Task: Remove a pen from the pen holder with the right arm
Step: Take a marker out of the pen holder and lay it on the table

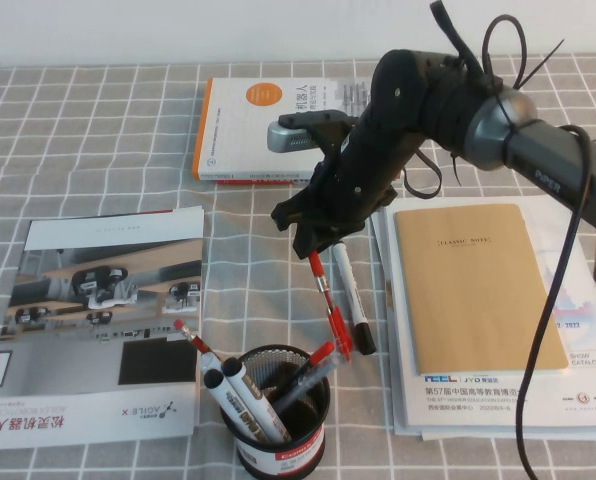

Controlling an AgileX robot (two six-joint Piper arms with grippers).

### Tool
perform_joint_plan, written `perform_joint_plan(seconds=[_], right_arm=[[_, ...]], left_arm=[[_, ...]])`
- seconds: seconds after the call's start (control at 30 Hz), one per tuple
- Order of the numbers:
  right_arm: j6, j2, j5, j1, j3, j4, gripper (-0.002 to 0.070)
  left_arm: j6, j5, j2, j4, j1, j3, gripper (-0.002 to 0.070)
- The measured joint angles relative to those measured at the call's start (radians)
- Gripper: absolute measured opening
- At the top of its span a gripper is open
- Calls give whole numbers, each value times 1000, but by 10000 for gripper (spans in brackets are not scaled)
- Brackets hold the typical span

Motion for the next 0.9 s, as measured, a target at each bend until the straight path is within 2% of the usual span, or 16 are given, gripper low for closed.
perform_joint_plan(seconds=[0.23,0.53,0.8,0.9], right_arm=[[2,11,-17,0,-3,-24,68],[2,11,-17,0,-3,-38,199],[2,-1,-17,4,-3,-55,207],[4,-53,-6,11,-1,-76,178]], left_arm=[[0,0,0,0,0,0,-3],[0,0,0,0,0,0,-3],[0,0,0,0,0,0,-3],[0,0,0,0,0,0,-3]])
